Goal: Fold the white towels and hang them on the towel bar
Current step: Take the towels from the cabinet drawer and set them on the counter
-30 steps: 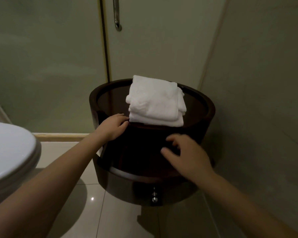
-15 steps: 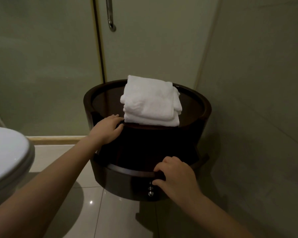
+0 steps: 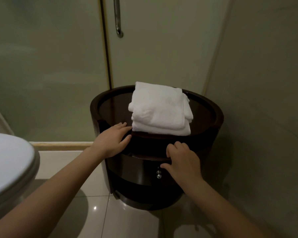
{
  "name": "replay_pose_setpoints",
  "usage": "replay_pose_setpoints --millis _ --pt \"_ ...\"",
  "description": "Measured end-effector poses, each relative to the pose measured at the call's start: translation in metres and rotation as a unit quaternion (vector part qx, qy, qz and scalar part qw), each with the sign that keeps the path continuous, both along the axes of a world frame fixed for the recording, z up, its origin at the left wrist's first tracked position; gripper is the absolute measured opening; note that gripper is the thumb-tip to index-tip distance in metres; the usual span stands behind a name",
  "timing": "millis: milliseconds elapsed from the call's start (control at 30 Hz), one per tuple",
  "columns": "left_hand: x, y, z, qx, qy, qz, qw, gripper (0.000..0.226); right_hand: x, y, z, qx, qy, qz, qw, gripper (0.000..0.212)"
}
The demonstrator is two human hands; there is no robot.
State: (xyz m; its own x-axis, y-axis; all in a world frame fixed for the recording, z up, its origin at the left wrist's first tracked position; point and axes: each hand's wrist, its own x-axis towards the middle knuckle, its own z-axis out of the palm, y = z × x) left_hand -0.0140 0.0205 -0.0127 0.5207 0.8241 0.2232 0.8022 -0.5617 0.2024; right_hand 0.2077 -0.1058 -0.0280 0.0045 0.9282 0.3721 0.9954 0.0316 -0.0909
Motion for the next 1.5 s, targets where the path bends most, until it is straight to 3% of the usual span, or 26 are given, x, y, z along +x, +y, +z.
replay_pose_setpoints --millis 333,400,433,467,533,600,667,767,867,933,1000,1167,1300,1500 --pt "-0.002 0.006 -0.004 0.012 -0.005 -0.02 1.0 0.048 0.002 0.032 0.0 0.004 -0.006 -0.023 1.0 0.034" --pt "-0.002 0.008 -0.003 0.003 -0.056 -0.026 0.998 0.043 0.002 0.03 0.007 0.008 0.0 -0.003 1.0 0.03" --pt "0.0 0.01 0.0 -0.014 -0.126 -0.011 0.992 0.041 0.002 0.029 0.015 0.029 0.021 0.009 0.999 0.028" --pt "0.003 0.013 0.003 -0.04 -0.23 0.022 0.972 0.04 0.005 0.029 0.026 0.068 0.057 0.019 0.996 0.026" --pt "0.01 0.027 0.019 -0.12 -0.443 0.111 0.881 0.03 0.016 0.038 0.053 0.17 0.142 0.019 0.975 0.022" --pt "0.018 0.043 0.038 -0.198 -0.538 0.179 0.8 0.026 0.032 0.06 0.082 0.223 0.239 -0.015 0.945 0.02" --pt "0.028 0.058 0.052 -0.26 -0.548 0.197 0.77 0.041 0.052 0.09 0.103 0.177 0.363 -0.084 0.911 0.024" --pt "0.051 0.07 0.063 -0.341 -0.544 0.168 0.748 0.051 0.077 0.128 0.109 0.02 0.475 -0.156 0.866 0.047" --pt "0.068 0.079 0.067 -0.418 -0.518 0.12 0.737 0.056 0.083 0.142 0.103 -0.107 0.579 -0.166 0.791 0.087" --pt "0.072 0.085 0.067 -0.462 -0.502 0.089 0.726 0.06 0.085 0.148 0.1 -0.171 0.624 -0.15 0.748 0.1" --pt "0.072 0.089 0.068 -0.492 -0.487 0.068 0.719 0.057 0.088 0.154 0.097 -0.206 0.655 -0.131 0.715 0.099" --pt "0.067 0.094 0.067 -0.531 -0.489 0.038 0.691 0.05 0.09 0.164 0.091 -0.238 0.683 -0.111 0.682 0.105" --pt "0.065 0.092 0.065 -0.544 -0.509 0.023 0.667 0.051 0.094 0.163 0.087 -0.244 0.725 -0.07 0.64 0.079" --pt "0.057 0.08 0.063 -0.517 -0.557 -0.008 0.65 0.036 0.085 0.15 0.08 -0.2 0.759 0.012 0.62 0.054"
